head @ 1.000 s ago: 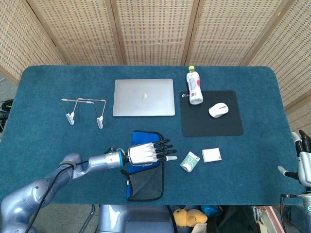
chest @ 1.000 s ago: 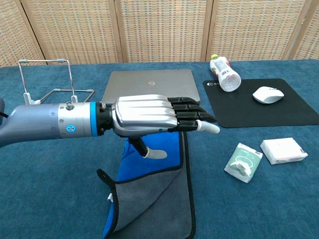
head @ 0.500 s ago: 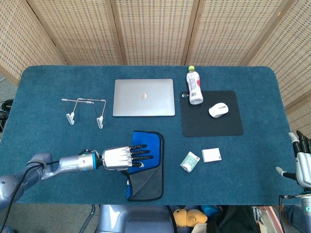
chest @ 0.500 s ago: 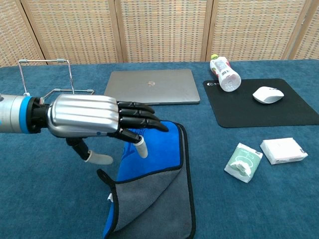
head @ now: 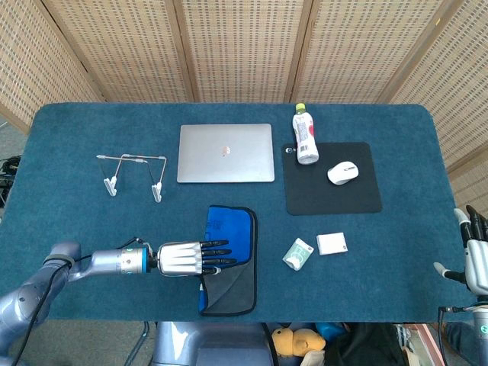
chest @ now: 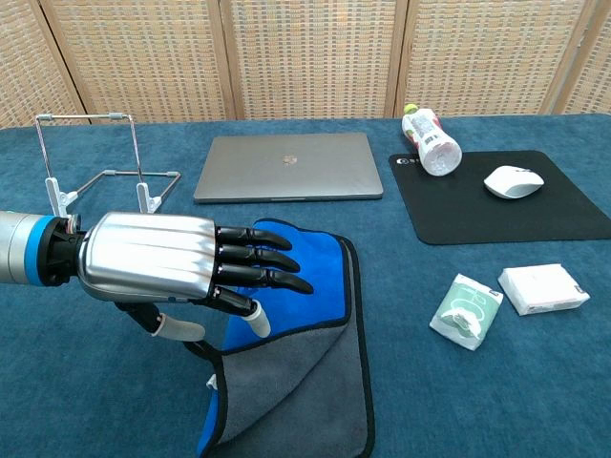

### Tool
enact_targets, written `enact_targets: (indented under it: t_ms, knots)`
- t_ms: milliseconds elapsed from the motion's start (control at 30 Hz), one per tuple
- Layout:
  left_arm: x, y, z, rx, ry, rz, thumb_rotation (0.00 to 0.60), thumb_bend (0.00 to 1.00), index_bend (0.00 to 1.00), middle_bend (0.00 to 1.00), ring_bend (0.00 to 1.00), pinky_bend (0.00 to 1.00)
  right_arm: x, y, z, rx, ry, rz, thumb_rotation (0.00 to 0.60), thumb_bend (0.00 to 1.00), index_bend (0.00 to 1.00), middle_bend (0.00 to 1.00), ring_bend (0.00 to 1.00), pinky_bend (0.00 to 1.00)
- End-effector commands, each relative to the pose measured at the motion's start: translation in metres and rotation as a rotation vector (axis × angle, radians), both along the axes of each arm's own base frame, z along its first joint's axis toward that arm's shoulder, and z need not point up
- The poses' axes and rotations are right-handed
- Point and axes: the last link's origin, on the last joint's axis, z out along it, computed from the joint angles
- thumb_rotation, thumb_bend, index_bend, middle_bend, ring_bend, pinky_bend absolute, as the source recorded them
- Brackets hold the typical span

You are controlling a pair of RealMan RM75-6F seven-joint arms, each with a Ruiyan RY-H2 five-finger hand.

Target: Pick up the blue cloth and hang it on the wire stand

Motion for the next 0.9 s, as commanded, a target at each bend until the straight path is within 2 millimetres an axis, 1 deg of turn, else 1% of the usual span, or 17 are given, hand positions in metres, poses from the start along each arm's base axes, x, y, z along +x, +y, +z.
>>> enact_targets:
  t_ms: [33,300,467,767,900]
  knots:
    - [-0.002,-0.001,0.001,-0.013,-0.012,0.002,0.6,0.37,0.29,0.0,0.0,0.0,0.0,0.0,0.001,-0.003,-0.001,-0.001,0.6,0.0,0.0,0.0,0.0,0.0]
    - [-0.015,0.002,0.013,-0.009,-0.012,0.033,0.6,0.37,0.3,0.0,0.0,0.0,-0.001,0.0,0.001,-0.003,0.001,-0.005,0.6,0.0,0.0,0.0,0.0,0.0]
    - [-0.02,-0.001,0.009,-0.012,0.006,0.038,0.6,0.37,0.3,0.0,0.0,0.0,-0.001,0.0,-0.001,0.004,0.005,-0.005,0.6,0.0,0.0,0.0,0.0,0.0]
    - [-0.018,-0.004,-0.002,-0.023,0.01,0.04,0.6,0.37,0.33,0.0,0.0,0.0,-0.001,0.0,-0.001,0.001,0.005,-0.007,0.6,0.0,0.0,0.0,0.0,0.0]
    - [-0.018,-0.003,-0.001,-0.019,0.007,0.042,0.6,0.38,0.34,0.0,0.0,0.0,-0.002,0.0,0.0,0.0,0.003,-0.009,0.6,0.0,0.0,0.0,0.0,0.0]
